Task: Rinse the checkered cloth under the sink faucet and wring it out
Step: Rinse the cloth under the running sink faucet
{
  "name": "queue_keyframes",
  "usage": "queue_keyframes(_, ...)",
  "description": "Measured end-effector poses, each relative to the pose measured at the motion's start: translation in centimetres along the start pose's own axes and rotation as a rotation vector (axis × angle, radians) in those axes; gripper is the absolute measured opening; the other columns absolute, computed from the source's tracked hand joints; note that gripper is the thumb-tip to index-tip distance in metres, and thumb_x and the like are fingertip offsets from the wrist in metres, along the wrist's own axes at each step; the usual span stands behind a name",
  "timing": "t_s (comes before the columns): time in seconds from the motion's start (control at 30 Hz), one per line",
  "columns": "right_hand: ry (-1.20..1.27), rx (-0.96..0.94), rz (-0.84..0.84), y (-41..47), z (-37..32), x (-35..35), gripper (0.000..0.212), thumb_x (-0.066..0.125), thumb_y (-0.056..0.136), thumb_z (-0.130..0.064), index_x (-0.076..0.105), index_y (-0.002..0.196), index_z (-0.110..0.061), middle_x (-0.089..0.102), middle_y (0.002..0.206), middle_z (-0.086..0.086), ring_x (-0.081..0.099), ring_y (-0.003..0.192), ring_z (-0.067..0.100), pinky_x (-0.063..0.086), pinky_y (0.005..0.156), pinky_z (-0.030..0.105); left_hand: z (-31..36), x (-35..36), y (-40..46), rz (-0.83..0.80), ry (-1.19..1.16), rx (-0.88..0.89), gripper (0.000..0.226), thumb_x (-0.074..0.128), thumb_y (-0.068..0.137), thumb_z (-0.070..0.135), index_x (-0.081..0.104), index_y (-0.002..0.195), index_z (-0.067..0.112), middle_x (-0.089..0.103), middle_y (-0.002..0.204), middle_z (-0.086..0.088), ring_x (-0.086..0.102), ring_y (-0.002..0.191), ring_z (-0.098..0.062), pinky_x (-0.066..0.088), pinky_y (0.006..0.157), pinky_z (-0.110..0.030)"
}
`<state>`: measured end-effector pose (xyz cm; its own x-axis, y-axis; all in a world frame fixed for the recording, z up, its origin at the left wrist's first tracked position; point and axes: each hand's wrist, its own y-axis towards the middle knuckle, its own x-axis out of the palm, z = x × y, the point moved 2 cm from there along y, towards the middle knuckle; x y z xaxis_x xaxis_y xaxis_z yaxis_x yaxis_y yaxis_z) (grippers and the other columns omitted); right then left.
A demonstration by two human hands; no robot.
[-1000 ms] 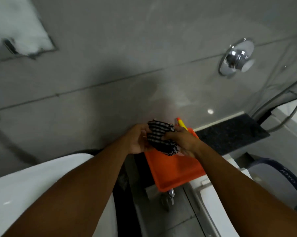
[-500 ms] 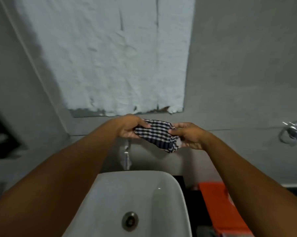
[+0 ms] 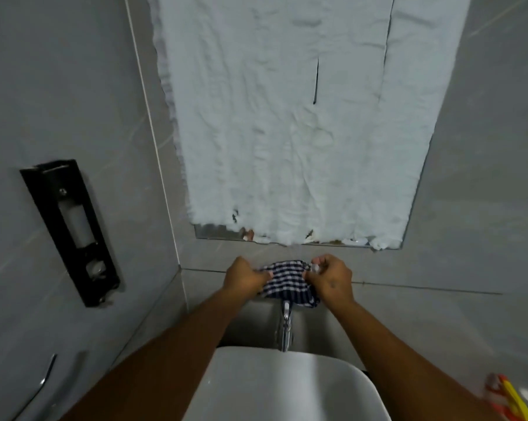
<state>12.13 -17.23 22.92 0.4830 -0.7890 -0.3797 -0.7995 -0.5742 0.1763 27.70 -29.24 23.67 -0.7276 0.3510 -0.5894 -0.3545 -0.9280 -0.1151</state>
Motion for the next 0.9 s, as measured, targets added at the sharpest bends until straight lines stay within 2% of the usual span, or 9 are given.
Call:
queue_keyframes(0.13,-0.059,-0.12,0.017,0.0,0.6,0.3,0.017,0.076,0.079,-0.012,0.065,0.09,-0.019,0.067,0.083,-0.001,0.063,0.077,0.016,0.053,0.069,0.023,0.1,3.3,-2.6,0.257,0.318,0.198,0.071,0.063,0.076,0.061,0.054,0.122,0.007,0.059,0.125,-0.015,0.055,0.116,-0.033,0.052,0.095,-0.045)
queue_keyframes(0.23,-0.364,-0.482,0.102,-0.9,1.4,-0.9,0.018,0.062,0.091,-0.021,0.066,0.108,-0.019,0.067,0.11,0.005,0.06,0.104,0.023,0.05,0.09,0.034,0.8,5.3,-2.6,0.029,0.169,0.204,0.065,0.065,0.08,0.056,0.062,0.121,0.006,0.068,0.121,-0.015,0.064,0.111,-0.033,0.054,0.089,-0.036)
queue_keyframes(0.33,-0.784,-0.82,0.161,-0.2,4.3,-2.5,0.051,0.05,0.088,-0.009,0.049,0.139,-0.015,0.041,0.152,0.012,0.032,0.143,0.032,0.031,0.117,0.047,0.7,5.5,-1.1,-0.146,-0.231,-0.059,0.061,0.073,0.08,0.043,0.063,0.122,-0.001,0.071,0.118,-0.019,0.068,0.107,-0.034,0.055,0.084,-0.033)
queue_keyframes(0.4,-0.925,-0.931,0.136,1.1,6.3,-3.1,0.062,0.043,0.089,-0.013,0.031,0.15,-0.01,0.025,0.161,0.014,0.017,0.15,0.031,0.018,0.121,0.05,-0.1,5.8,-0.6,-0.381,-0.55,-0.262,0.059,0.077,0.079,0.038,0.065,0.122,-0.001,0.071,0.117,-0.019,0.068,0.106,-0.036,0.058,0.09,-0.045)
queue_keyframes(0.5,-1.037,-1.028,0.187,2.8,8.6,-2.4,0.061,0.039,0.096,-0.03,0.026,0.151,-0.006,0.013,0.163,0.015,0.005,0.152,0.031,0.011,0.122,0.051,-1.3,6.1,-0.4,-0.481,-0.693,-0.313,0.054,0.077,0.077,0.041,0.07,0.116,0.004,0.071,0.105,-0.013,0.065,0.09,-0.028,0.053,0.074,-0.035)
queue_keyframes(0.6,-1.061,-1.05,0.335,4.2,9.9,-0.6,0.069,0.046,0.094,-0.04,0.025,0.15,-0.008,-0.003,0.166,0.011,-0.001,0.152,0.031,0.006,0.121,0.053,0.1,7.6,-0.7,-0.1,-0.058,0.002,0.044,0.073,0.078,0.037,0.069,0.111,0.009,0.074,0.106,-0.011,0.07,0.096,-0.026,0.056,0.085,-0.038)
queue_keyframes(0.7,-1.027,-1.08,0.422,5.2,10.8,0.1,0.074,0.05,0.092,-0.044,0.022,0.152,-0.01,-0.002,0.166,0.01,0.0,0.152,0.03,0.003,0.121,0.052,2.6,9.0,-2.0,-0.038,0.425,0.16,0.041,0.064,0.086,0.032,0.055,0.12,0.01,0.068,0.118,-0.009,0.065,0.11,-0.026,0.049,0.09,-0.039)
queue_keyframes(0.77,-0.99,-1.125,0.443,5.3,11.2,0.2,0.077,0.053,0.091,-0.044,0.022,0.153,-0.01,0.002,0.166,0.011,0.002,0.152,0.031,0.003,0.122,0.052,2.4,9.1,-0.8,-0.031,0.314,0.093,0.037,0.067,0.082,0.034,0.064,0.111,0.012,0.073,0.109,-0.007,0.071,0.102,-0.023,0.053,0.082,-0.032)
queue_keyframes(0.9,-0.957,-1.142,0.44,5.4,11.2,0.4,0.077,0.052,0.091,-0.042,0.021,0.153,-0.01,0.002,0.166,0.011,0.002,0.152,0.031,0.002,0.122,0.053,-0.6,7.3,0.2,-0.581,-1.005,-0.426,0.031,0.077,0.077,0.022,0.077,0.1,0.0,0.078,0.094,-0.016,0.077,0.081,-0.028,0.063,0.065,-0.036)
